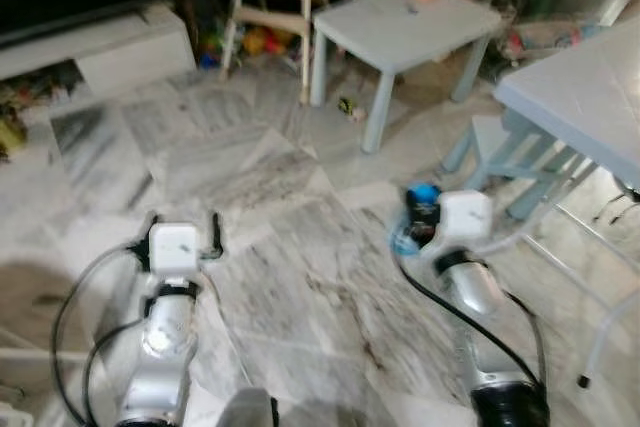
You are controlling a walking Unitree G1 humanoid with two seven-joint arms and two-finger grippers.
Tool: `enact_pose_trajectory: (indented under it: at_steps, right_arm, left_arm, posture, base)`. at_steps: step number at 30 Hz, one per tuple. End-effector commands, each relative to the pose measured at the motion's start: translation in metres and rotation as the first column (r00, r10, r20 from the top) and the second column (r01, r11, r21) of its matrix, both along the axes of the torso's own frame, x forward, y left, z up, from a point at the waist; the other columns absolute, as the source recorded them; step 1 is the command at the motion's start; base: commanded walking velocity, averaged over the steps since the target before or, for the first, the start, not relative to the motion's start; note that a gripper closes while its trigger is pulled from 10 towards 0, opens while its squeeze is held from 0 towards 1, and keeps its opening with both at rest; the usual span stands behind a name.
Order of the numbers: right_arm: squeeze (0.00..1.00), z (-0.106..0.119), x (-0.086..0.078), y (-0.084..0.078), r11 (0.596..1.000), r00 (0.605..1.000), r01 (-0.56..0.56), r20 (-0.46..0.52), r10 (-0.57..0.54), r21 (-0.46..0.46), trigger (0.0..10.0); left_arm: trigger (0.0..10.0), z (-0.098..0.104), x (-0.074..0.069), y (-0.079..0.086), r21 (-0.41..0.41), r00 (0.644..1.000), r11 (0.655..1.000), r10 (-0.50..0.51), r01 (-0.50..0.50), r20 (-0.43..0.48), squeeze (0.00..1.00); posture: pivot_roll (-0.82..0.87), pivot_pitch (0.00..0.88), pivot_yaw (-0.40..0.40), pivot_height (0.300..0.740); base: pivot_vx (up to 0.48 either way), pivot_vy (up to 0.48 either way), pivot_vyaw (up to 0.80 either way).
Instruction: Restocking fridge
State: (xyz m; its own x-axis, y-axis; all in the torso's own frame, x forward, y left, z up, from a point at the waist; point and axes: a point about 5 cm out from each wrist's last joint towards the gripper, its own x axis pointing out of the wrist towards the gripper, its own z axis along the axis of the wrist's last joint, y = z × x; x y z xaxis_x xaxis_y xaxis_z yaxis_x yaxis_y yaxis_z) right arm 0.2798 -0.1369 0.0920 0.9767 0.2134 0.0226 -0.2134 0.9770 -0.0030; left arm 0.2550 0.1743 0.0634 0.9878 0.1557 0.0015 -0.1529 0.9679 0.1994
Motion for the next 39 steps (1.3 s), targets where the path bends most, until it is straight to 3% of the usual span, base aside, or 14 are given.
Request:
enact_pose_trajectory:
  at_steps: [1, 13, 18, 39]
  right_arm:
    - [0.0, 0.005, 0.005, -0.008, 1.0, 0.999, 0.026, 0.026, -0.026, -0.011, 10.0]
    - [0.0, 0.003, 0.006, -0.006, 1.0, 1.0, 0.01, 0.027, -0.01, 0.001, 10.0]
    - [0.0, 0.003, 0.009, -0.002, 1.0, 0.999, -0.023, 0.026, 0.023, 0.004, 10.0]
    - [0.0, -0.001, 0.008, 0.005, 0.998, 0.998, -0.062, 0.016, 0.062, 0.021, 10.0]
  left_arm:
    - [10.0, -0.003, 0.001, 0.0, 0.01, 1.0, 1.0, 0.001, -0.001, -0.011, 0.0]
    - [10.0, -0.008, 0.0, 0.003, 0.055, 0.999, 0.998, 0.035, -0.034, -0.017, 0.0]
    - [10.0, -0.014, -0.003, 0.002, 0.007, 0.997, 1.0, 0.028, -0.028, -0.068, 0.0]
    - [10.0, -0.017, -0.005, -0.003, 0.03, 0.997, 0.999, 0.034, -0.032, -0.064, 0.0]
  posture:
    - [0.07, 0.0, 0.0, 0.74]
    - [0.08, 0.0, 0.003, 0.74]
    - [0.1, 0.0, -0.005, 0.74]
    - [0.09, 0.0, -0.006, 0.74]
  base:
    - [0.0, 0.0, 0.79]
    - [0.0, 0.0, 0.79]
    - [0.0, 0.0, 0.79]
    - [0.0, 0.0, 0.79]
